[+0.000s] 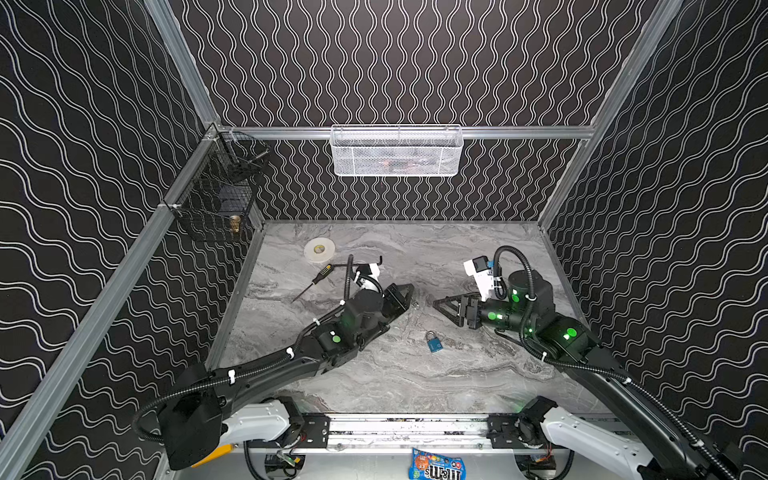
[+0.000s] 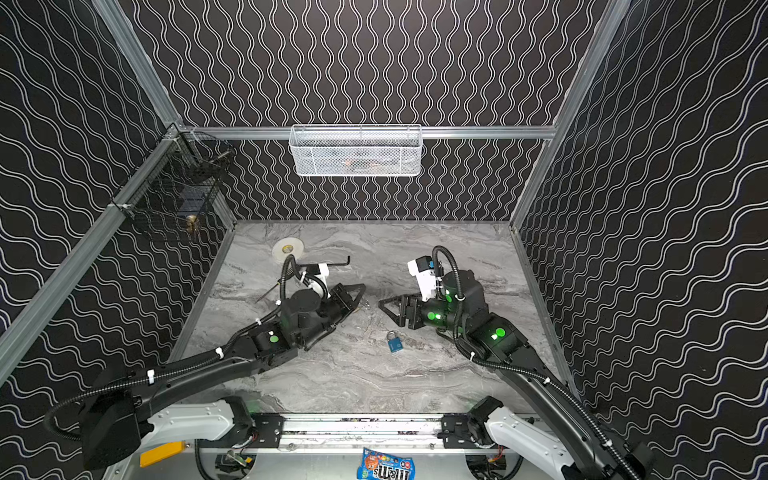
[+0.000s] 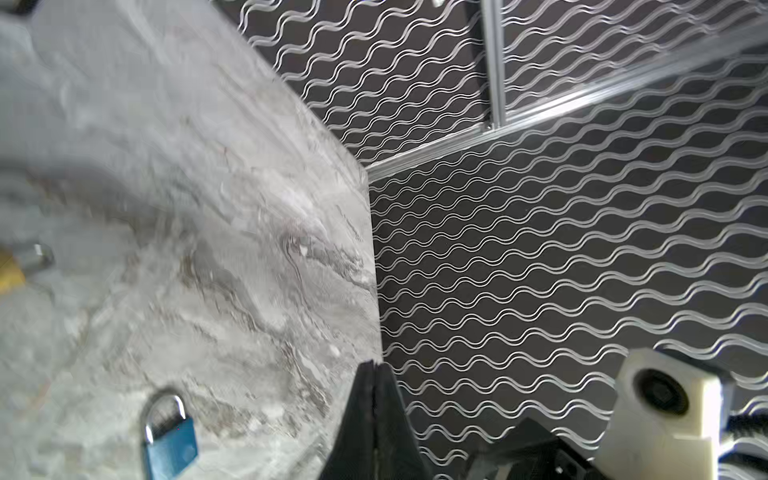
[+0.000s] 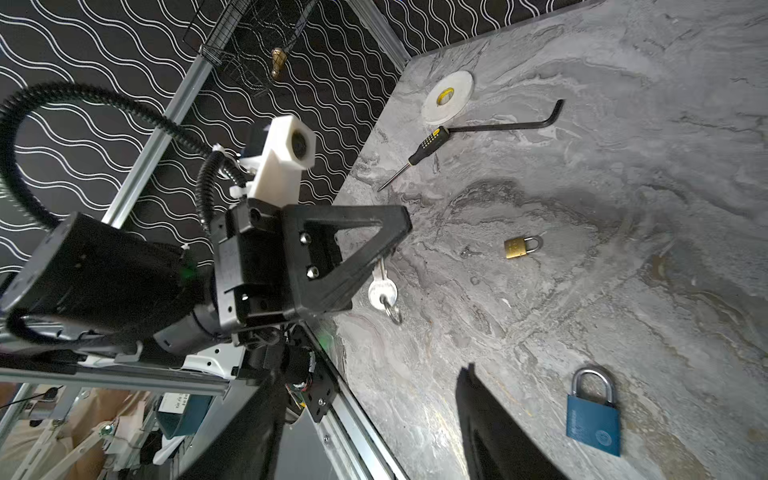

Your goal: Unlock with the key

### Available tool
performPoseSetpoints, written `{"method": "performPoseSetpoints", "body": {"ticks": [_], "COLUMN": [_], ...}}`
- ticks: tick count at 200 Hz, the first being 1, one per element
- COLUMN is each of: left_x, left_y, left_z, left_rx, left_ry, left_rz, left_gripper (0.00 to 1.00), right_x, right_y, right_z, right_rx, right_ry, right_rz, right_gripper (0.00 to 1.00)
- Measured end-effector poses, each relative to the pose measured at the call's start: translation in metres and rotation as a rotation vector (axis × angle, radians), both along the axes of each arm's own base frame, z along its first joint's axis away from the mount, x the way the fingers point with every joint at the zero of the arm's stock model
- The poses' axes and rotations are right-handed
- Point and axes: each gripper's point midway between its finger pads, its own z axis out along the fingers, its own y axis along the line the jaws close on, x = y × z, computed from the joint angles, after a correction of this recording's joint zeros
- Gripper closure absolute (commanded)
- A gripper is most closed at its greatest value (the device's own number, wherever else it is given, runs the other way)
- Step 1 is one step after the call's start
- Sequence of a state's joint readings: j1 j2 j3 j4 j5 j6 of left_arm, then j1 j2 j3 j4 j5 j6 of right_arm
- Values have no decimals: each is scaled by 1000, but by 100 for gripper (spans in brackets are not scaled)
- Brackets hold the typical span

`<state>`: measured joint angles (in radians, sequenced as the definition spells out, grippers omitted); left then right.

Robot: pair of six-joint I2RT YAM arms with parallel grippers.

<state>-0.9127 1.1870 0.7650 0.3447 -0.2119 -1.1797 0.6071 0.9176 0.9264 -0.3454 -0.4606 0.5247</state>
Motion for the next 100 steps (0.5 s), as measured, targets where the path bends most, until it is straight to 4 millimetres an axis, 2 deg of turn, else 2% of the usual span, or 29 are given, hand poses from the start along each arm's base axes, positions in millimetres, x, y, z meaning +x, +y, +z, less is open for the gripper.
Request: {"method": "performPoseSetpoints", "body": {"ticks": [42, 67, 100], "left_x": [-3, -7, -12], "left_y": [1, -2, -7], "left_z": [32, 47, 58], "left_rx": [97, 122, 104], "left_ry": [-216, -331, -421], "left_rz": [-89, -133, -176], "left_gripper": [100, 100, 100], "right_x": [-5, -8, -4], "right_y": [9, 15, 18], "right_z": [-11, 0, 15], "right_rx": [35, 103, 151], "right_ry": [75, 52, -2], "right_rz": [48, 88, 113], "right_gripper": [35, 39, 42]}}
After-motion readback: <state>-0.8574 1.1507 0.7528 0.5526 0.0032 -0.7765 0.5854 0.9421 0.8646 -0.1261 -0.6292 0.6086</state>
